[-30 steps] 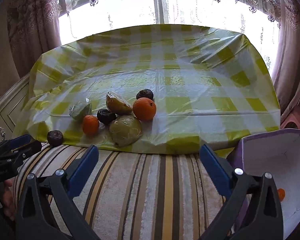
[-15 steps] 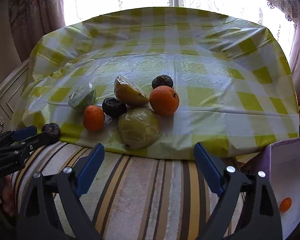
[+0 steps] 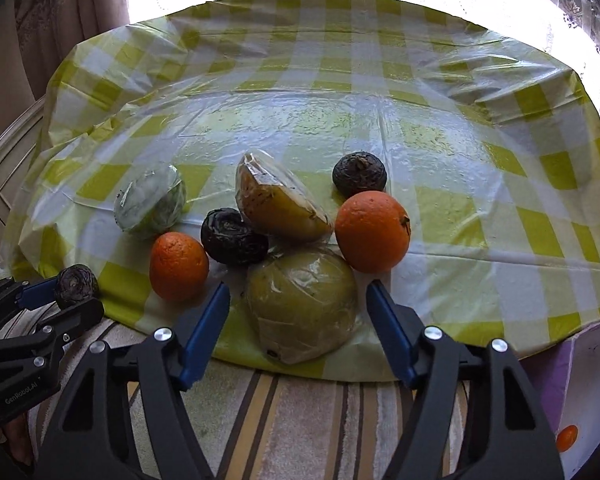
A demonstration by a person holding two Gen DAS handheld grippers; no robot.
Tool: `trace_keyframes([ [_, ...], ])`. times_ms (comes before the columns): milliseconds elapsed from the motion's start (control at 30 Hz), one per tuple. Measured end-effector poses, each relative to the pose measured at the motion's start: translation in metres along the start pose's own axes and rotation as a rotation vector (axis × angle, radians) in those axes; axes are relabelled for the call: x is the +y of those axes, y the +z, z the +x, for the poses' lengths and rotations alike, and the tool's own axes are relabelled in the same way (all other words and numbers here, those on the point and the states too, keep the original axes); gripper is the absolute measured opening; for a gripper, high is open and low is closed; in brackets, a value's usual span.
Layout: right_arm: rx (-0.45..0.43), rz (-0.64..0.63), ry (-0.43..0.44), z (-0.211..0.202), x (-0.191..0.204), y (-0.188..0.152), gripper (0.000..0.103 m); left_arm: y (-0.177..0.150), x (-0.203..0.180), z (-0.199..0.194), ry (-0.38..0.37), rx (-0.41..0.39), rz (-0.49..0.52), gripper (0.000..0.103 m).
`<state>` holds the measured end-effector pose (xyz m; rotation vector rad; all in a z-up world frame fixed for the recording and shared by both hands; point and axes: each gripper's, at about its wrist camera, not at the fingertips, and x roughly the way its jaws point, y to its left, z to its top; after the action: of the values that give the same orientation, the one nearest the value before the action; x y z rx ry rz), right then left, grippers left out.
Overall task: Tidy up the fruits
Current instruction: 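Grasp the dark beet with the left gripper while the right grasps the yellow-green wrapped fruit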
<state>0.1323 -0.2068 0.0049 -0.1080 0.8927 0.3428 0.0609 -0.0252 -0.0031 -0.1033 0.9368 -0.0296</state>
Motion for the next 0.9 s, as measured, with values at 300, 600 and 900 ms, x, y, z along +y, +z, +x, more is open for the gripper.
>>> trace_keyframes([
  [300,0.015,0.006,-0.018,0.007,0.001,0.001,0.061,-0.001,0.002,-0.001,-0.022,-0.016,-0.008,0.036],
  [600,0.015,0.008,-0.009,0.004,0.001,-0.002,0.059,-0.004,0.005,-0.007,-0.054,-0.034,-0.031,0.036],
  [900,-0.004,0.019,0.001,-0.013,-0.001,-0.009,0.059,-0.003,0.004,-0.015,-0.053,-0.051,-0.031,0.036],
])
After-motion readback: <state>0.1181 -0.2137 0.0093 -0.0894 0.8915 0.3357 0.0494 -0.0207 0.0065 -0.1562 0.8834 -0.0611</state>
